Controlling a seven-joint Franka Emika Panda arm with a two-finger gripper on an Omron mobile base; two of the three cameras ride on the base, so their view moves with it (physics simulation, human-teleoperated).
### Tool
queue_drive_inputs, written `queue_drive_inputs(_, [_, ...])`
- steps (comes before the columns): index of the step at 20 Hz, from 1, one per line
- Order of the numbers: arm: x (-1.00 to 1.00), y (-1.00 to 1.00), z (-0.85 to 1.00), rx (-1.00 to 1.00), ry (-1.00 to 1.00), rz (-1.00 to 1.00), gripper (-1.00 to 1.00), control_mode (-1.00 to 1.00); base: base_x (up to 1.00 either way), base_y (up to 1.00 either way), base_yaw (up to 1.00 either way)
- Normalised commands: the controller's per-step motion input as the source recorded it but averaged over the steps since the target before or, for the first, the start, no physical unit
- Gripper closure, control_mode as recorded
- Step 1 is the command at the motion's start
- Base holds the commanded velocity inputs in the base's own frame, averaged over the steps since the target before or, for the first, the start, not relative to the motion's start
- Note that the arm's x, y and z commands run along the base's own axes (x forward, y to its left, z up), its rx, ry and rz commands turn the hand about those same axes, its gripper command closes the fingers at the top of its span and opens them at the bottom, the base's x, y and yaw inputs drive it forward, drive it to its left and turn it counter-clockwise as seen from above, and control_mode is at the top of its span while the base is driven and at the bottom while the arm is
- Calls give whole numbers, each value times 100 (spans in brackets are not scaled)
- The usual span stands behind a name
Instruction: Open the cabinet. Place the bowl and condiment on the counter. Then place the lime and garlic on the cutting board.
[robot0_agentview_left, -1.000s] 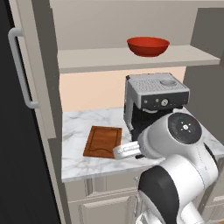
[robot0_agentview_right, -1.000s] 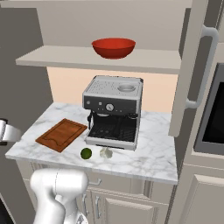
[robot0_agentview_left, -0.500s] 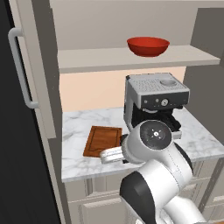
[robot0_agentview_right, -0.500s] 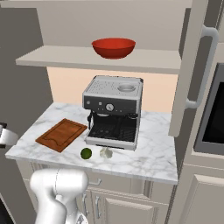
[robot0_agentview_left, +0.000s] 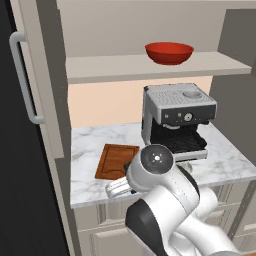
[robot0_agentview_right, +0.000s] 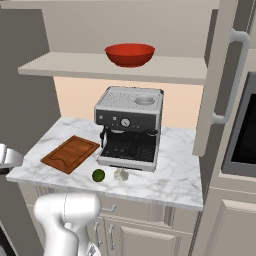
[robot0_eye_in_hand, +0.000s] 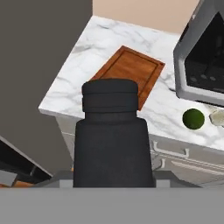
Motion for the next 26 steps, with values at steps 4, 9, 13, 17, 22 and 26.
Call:
queue_drive_inputs(4, [29, 0, -54, 0, -25, 22, 100, -100, 0, 0, 0])
queue_drive_inputs(9, [36, -10, -55, 18, -3, 12, 100, -100, 0, 0, 0])
queue_drive_inputs(13, [25, -7, -52, 30, 7, 0, 100, -100, 0, 0, 0])
queue_drive_inputs(17, [8, 0, -65, 15, -20, 0, 100, -100, 0, 0, 0])
queue_drive_inputs(22, [1, 0, -67, 11, -40, 0, 100, -100, 0, 0, 0])
queue_drive_inputs(26, [4, -1, -56, 17, -20, 0, 100, -100, 0, 0, 0])
